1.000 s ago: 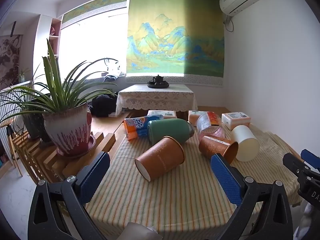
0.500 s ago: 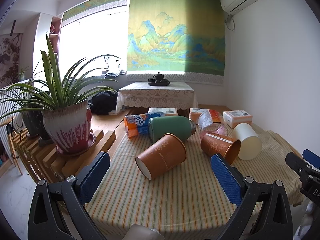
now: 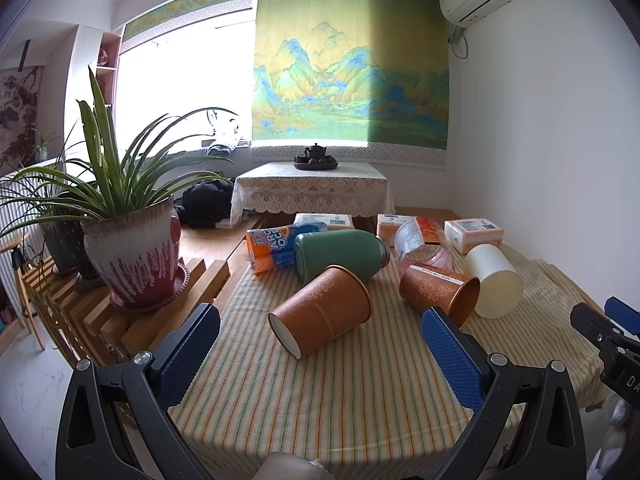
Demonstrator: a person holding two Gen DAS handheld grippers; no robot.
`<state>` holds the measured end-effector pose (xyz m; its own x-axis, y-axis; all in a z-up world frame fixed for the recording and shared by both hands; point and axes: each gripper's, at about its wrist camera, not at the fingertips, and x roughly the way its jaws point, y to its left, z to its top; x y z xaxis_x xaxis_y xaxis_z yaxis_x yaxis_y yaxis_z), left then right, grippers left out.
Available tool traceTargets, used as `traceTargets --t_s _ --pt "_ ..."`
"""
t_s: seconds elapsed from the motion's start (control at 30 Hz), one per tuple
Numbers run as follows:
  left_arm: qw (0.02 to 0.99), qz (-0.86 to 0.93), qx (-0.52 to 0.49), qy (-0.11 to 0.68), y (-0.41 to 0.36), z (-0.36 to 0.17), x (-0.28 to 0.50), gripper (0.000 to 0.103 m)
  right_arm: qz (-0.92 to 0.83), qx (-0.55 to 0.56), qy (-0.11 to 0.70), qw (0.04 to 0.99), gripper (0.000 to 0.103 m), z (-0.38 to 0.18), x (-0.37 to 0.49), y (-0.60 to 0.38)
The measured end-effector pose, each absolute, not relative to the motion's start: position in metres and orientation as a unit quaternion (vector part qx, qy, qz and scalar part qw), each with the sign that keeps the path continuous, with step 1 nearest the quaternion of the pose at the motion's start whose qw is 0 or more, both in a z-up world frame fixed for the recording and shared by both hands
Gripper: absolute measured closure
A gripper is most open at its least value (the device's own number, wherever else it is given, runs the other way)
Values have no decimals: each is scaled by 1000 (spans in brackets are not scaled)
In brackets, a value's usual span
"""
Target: Flip cup upside down
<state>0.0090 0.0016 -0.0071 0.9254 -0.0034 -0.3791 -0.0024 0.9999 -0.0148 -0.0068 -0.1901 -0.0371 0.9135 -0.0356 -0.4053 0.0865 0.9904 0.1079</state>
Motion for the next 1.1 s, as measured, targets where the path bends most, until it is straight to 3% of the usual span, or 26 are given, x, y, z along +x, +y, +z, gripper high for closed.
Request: traceTargets --t_s 1.1 --pt "980 -6 -5 200 0 -5 13 1 -32 63 207 976 23 -38 -5 -191"
